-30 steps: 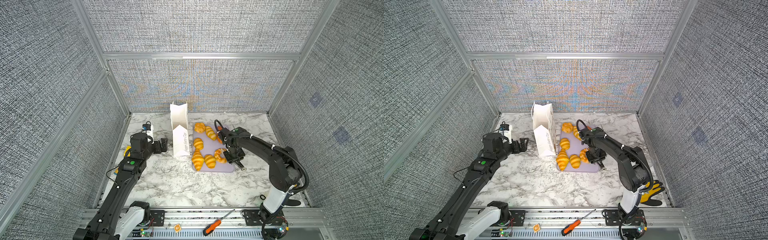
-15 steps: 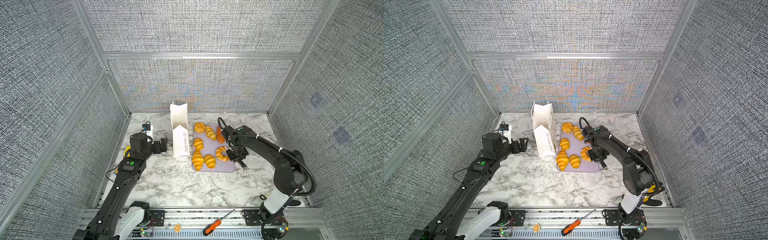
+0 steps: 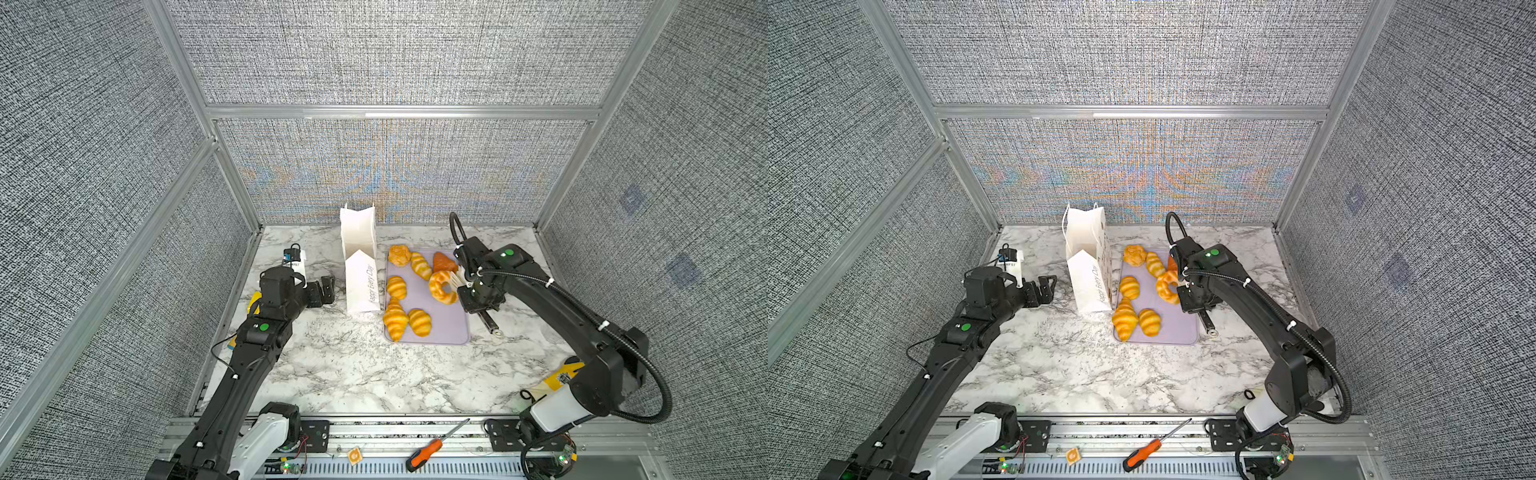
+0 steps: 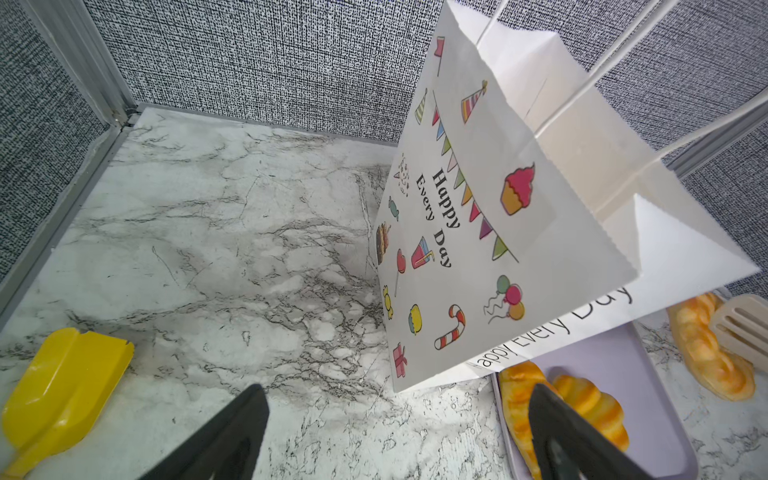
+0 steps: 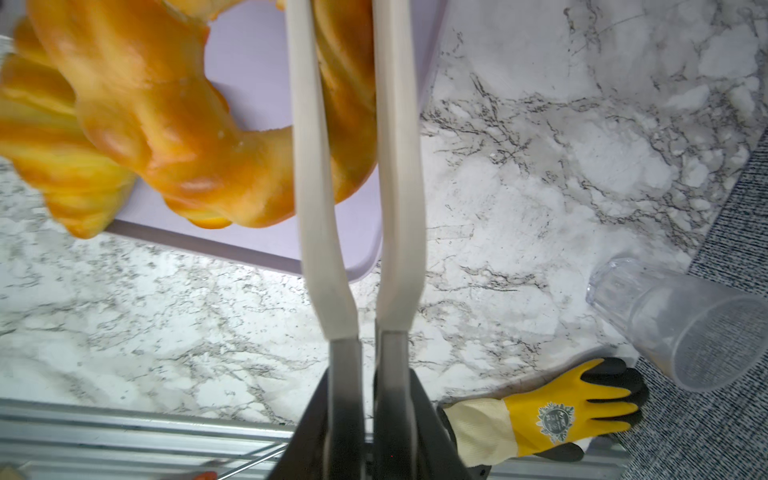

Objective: Place the fake bread into the paper bag
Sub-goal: 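Lower the tongs and pinch the ring-shaped bun with the right gripper, then lift the ring-shaped bun and carry it over the bag opening with the right gripper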

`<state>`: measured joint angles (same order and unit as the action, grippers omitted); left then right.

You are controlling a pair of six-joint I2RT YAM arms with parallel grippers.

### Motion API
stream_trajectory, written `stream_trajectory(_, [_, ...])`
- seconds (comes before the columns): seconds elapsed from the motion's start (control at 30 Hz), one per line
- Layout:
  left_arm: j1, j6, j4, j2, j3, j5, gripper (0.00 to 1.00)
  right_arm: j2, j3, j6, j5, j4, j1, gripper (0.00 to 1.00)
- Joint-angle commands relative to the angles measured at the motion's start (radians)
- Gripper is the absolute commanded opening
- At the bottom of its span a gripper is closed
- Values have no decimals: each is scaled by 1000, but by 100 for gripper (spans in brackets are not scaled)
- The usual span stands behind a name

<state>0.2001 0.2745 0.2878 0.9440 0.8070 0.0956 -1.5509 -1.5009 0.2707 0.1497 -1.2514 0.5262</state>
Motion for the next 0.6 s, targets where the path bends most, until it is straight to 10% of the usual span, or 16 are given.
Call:
stream_trajectory(0.0, [-1, 10, -22, -7, -2, -29, 99, 23, -30, 42, -21, -9, 24, 25])
stream_trajectory(0.57, [-3, 16, -4, -24, -7, -37, 99, -33, -320, 122, -84, 77, 235, 26])
